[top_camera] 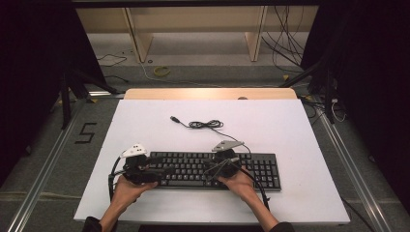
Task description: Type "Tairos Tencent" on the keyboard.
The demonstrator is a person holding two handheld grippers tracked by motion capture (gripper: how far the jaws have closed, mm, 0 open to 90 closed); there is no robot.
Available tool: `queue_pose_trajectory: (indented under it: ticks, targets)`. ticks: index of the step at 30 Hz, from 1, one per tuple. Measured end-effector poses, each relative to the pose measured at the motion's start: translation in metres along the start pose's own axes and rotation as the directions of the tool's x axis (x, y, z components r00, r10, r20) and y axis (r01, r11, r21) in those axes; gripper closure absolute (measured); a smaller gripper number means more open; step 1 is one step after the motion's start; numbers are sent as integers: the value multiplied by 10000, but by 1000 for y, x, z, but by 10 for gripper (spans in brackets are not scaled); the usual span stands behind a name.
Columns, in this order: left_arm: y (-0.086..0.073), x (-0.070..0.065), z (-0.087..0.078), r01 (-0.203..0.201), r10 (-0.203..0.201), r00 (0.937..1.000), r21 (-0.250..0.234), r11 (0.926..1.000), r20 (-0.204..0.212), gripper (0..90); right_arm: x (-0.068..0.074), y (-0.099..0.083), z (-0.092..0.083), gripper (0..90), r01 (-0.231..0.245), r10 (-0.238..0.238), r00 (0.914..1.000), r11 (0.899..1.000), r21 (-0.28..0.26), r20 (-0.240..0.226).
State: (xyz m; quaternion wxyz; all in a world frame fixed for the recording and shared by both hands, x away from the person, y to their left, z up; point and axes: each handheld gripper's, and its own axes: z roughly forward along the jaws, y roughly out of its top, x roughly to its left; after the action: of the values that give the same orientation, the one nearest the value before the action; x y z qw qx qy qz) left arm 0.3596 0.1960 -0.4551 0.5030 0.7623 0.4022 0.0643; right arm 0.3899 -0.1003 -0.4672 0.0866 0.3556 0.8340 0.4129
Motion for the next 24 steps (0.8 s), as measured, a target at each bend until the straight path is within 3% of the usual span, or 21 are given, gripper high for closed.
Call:
queue_pose_trajectory:
  ticks: [24]
  targets:
    - [-9,-2,-6,-6,6,10000,-158,9999,-53,301,0,-3,8,900,30,-31,10000,9992,396,25]
